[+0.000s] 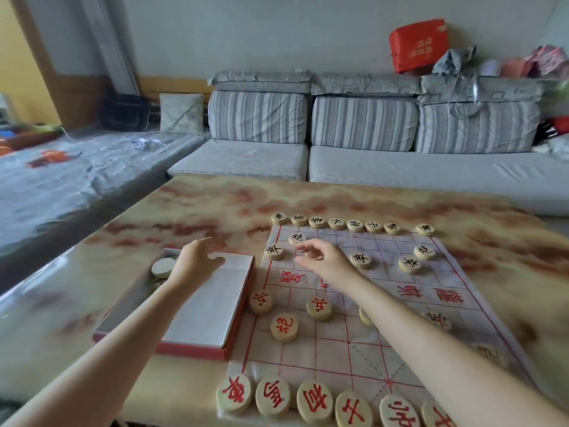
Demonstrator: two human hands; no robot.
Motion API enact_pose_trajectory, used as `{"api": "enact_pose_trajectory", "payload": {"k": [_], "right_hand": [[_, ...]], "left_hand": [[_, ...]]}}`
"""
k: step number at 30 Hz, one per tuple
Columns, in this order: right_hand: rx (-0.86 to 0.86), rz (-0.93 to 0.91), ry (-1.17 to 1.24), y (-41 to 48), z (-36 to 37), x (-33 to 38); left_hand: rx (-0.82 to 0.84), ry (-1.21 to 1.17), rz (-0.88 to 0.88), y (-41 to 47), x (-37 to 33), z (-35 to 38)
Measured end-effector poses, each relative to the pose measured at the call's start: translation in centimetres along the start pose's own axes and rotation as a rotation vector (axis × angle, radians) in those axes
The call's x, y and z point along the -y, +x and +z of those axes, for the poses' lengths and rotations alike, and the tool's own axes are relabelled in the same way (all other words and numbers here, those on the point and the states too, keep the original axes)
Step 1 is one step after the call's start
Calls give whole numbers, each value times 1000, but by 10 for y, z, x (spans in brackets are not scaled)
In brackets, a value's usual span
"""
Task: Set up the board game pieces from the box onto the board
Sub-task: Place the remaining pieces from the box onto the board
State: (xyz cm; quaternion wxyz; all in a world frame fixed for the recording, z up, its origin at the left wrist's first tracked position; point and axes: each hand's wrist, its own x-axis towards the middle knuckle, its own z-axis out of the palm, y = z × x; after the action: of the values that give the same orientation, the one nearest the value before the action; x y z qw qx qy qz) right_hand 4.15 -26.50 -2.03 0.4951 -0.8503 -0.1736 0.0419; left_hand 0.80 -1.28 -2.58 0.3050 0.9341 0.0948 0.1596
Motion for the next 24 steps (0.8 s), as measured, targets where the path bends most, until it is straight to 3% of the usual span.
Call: {"api": "enact_pose_trajectory", "payload": {"k": [7, 14, 18, 24], "right_hand": [[120, -41, 10, 14, 73, 27], [182, -89, -58, 24, 115, 37], [97, -113, -266, 26, 124, 37], [159, -135, -390, 35, 143, 40]], "left_hand": [[-122, 65, -70, -17, 63, -27], [-70, 311, -30, -14, 82, -29], [-122, 287, -31, -11, 86, -28], [-159, 359, 25, -8, 91, -30]]}}
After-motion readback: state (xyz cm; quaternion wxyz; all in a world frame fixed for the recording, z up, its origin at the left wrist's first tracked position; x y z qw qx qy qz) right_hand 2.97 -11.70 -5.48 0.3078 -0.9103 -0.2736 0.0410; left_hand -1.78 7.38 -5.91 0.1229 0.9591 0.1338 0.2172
